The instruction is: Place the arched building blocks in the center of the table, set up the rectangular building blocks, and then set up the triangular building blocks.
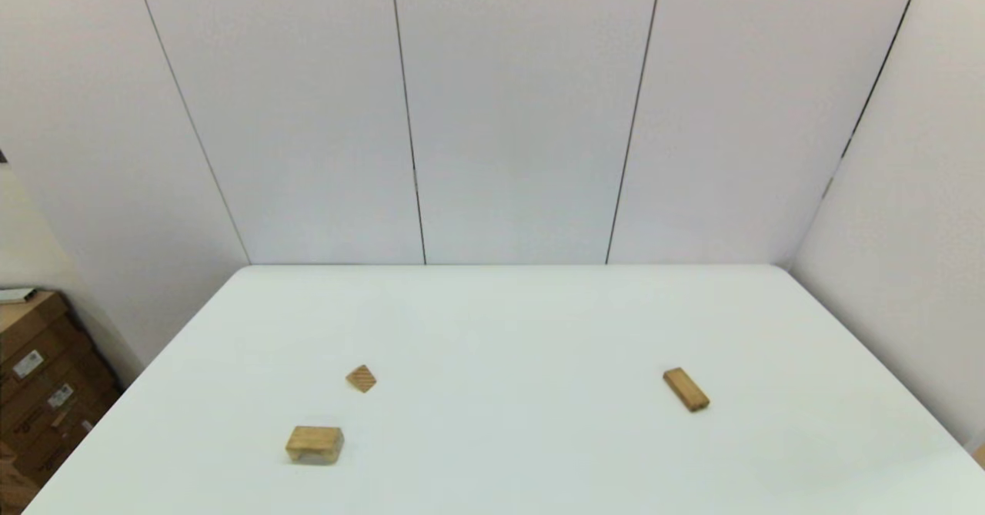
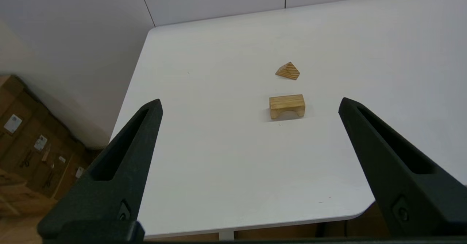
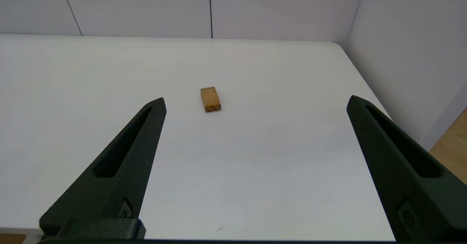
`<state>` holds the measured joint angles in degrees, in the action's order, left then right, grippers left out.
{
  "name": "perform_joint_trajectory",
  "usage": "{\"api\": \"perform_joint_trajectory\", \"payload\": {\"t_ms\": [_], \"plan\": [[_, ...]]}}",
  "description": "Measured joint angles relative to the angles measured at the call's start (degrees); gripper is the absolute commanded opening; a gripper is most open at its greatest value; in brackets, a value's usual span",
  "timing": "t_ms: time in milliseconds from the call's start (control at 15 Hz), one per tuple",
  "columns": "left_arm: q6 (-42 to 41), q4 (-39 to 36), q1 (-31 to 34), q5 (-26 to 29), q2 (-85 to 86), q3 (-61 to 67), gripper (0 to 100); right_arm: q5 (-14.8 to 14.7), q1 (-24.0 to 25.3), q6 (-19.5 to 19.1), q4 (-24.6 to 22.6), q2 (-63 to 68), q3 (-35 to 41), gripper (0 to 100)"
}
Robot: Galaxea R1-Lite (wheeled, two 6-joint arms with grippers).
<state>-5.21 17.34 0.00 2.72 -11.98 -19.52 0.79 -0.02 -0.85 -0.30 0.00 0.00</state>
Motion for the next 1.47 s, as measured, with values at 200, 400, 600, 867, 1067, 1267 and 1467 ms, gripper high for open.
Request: {"api": "perform_joint_trajectory", "payload": {"t_ms": [200, 400, 600, 867, 1067, 1267, 1467], "plan": [[0.00, 0.20, 0.00, 0.04, -11.41, -7.52, 100, 0.00, 0.00, 0.01, 0.00, 0.00, 0.00, 100], [-0.11, 0.29, 0.00, 0.39, -23.65, -14.88, 100, -0.02, 0.02, 0.00, -0.02, 0.00, 0.00, 100], [0.02, 0.05, 0.00, 2.40, -36.61, -21.54, 100, -0.02, 0.02, 0.00, 0.00, 0.00, 0.00, 100], [0.28, -2.76, 0.00, 3.73, -52.26, -28.72, 100, -0.02, 0.02, 0.00, 0.00, 0.00, 0.00, 100], [0.30, -4.85, -0.05, 3.91, -62.46, -33.18, 100, 0.00, 0.02, 0.00, 0.01, 0.00, 0.00, 100], [0.13, -5.13, -0.18, 4.08, -70.79, -35.80, 100, -0.02, 0.02, 0.00, 0.00, 0.00, 0.00, 100], [-1.13, -3.83, -1.49, 5.05, -76.61, -36.35, 100, 0.00, 0.02, 0.00, 0.00, 0.00, 0.00, 100]]}}
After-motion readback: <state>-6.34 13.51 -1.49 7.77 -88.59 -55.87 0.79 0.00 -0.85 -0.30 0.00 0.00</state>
